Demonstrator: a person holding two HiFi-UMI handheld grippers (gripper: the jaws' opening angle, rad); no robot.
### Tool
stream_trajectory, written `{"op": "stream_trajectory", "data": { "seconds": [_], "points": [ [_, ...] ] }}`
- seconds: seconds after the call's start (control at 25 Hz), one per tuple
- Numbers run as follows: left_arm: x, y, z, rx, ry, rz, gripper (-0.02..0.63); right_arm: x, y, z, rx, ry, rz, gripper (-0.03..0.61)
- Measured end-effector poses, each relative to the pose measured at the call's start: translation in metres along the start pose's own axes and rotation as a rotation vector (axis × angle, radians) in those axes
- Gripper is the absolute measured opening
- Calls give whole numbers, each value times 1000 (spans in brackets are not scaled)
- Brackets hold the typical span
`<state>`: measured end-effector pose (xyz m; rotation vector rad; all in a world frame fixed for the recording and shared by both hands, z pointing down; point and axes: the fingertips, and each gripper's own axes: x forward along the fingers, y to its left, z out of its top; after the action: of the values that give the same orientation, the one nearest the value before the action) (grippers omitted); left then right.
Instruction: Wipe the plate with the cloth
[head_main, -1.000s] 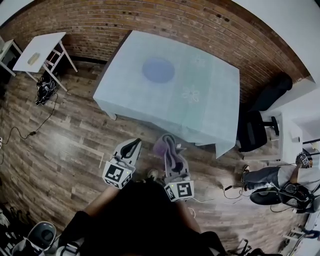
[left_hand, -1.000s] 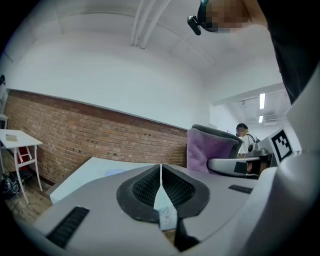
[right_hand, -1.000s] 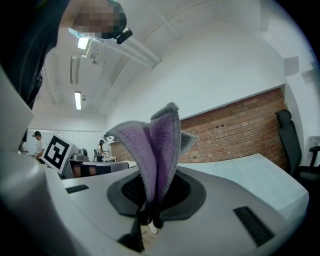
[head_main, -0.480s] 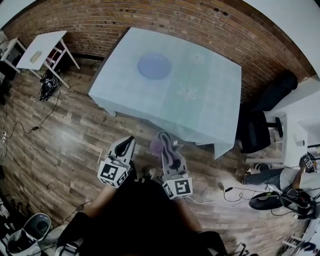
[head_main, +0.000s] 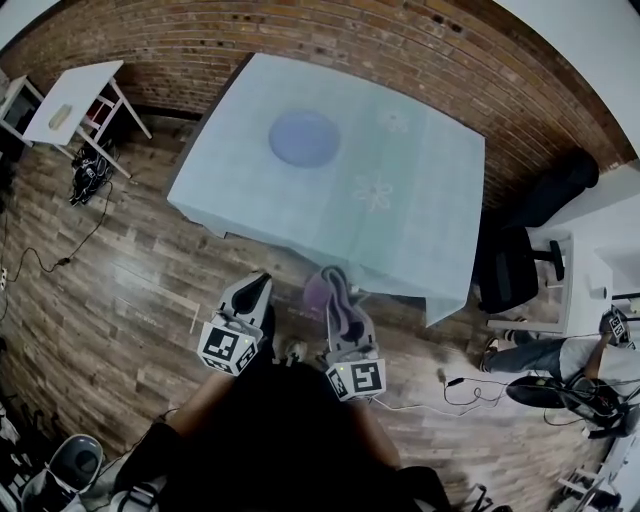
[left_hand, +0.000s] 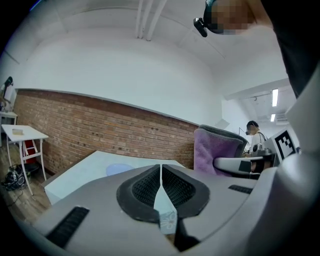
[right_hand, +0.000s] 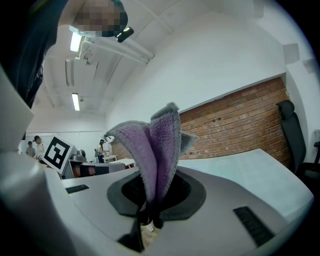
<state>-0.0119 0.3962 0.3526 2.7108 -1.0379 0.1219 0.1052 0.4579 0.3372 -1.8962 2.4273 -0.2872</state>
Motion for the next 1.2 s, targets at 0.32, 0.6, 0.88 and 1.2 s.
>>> {"op": "stream_trajectory", "data": {
  "seconds": [0.32, 0.6, 0.88, 1.2],
  "points": [
    [53, 72, 23, -15, -11, 1, 38, 85, -12, 7, -18, 23, -5, 63],
    [92, 140, 39, -33, -1, -26, 38, 161, -12, 18, -39, 33, -44, 63],
    [127, 202, 54, -32, 28, -53, 40, 234, -7, 27, -60, 50, -71, 63],
    [151, 247, 46, -55, 84, -89, 40, 284, -7, 30, -60, 42, -124, 63]
  ]
}}
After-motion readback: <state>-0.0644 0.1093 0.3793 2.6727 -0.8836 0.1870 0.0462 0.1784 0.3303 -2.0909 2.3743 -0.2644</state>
